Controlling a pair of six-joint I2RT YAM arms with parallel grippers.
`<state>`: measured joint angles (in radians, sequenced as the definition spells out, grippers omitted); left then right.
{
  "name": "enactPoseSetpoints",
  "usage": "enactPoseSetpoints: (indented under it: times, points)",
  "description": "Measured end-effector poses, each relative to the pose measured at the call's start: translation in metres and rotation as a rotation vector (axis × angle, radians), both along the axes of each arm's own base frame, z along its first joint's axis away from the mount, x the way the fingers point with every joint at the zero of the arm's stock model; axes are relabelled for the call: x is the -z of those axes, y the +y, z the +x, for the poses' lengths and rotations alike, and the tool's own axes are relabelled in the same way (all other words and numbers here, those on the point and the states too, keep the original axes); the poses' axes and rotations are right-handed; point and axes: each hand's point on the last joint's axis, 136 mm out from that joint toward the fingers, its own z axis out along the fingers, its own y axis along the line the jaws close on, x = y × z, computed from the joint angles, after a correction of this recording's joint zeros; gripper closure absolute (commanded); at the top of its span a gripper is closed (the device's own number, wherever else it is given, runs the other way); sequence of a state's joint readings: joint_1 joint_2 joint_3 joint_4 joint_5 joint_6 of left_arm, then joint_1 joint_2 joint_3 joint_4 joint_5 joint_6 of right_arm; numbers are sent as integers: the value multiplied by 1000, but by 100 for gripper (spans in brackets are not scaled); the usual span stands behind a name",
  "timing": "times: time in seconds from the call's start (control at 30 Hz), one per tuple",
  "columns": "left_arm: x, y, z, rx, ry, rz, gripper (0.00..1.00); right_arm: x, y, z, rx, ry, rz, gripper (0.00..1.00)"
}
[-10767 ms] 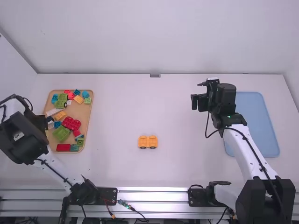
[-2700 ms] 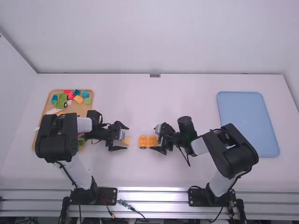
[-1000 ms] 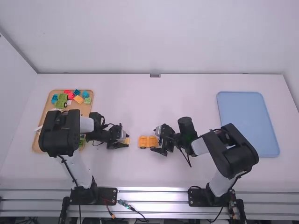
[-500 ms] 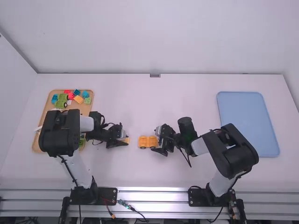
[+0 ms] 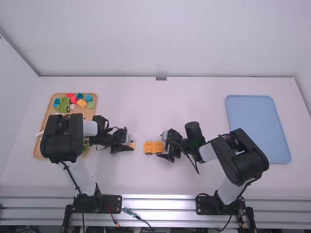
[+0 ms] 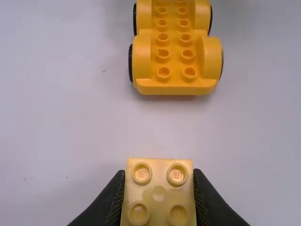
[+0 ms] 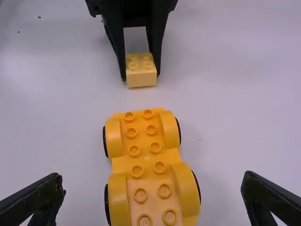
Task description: Assemble lego blocks to make yellow taxi
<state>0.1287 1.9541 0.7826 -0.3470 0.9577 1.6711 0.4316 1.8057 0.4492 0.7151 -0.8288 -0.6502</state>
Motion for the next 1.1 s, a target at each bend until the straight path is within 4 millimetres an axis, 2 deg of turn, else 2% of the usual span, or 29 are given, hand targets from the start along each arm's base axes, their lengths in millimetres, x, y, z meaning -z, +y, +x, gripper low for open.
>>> enactPoseSetpoints:
  times: [0.23, 0.37, 0.6, 0.77, 0.8, 0.9, 1.03, 1.1]
  points:
    - [-19, 0, 16, -1, 17, -21, 83, 10, 4, 1, -18, -13, 25, 1]
    - [-21, 0, 19, -1, 15, -27, 80, 16, 6, 0, -35, -20, 43, 1]
    - [-23, -1, 22, -2, -5, -37, 79, 43, 11, -4, -73, 55, 42, 0]
    - [-23, -1, 22, -2, -4, -37, 79, 45, 23, 2, -103, 43, 56, 12]
    - [-23, -1, 22, -2, -4, -37, 79, 45, 23, 2, -103, 43, 56, 13]
    - [-23, -1, 22, -2, -5, -37, 79, 42, 24, 3, -105, 21, 65, 26]
    - [-25, -2, 22, -3, -7, -52, 78, 38, 24, 4, -106, -13, 80, 34]
    - [-27, -3, 22, -3, -8, -66, 86, 38, 23, 2, -104, -16, 82, 38]
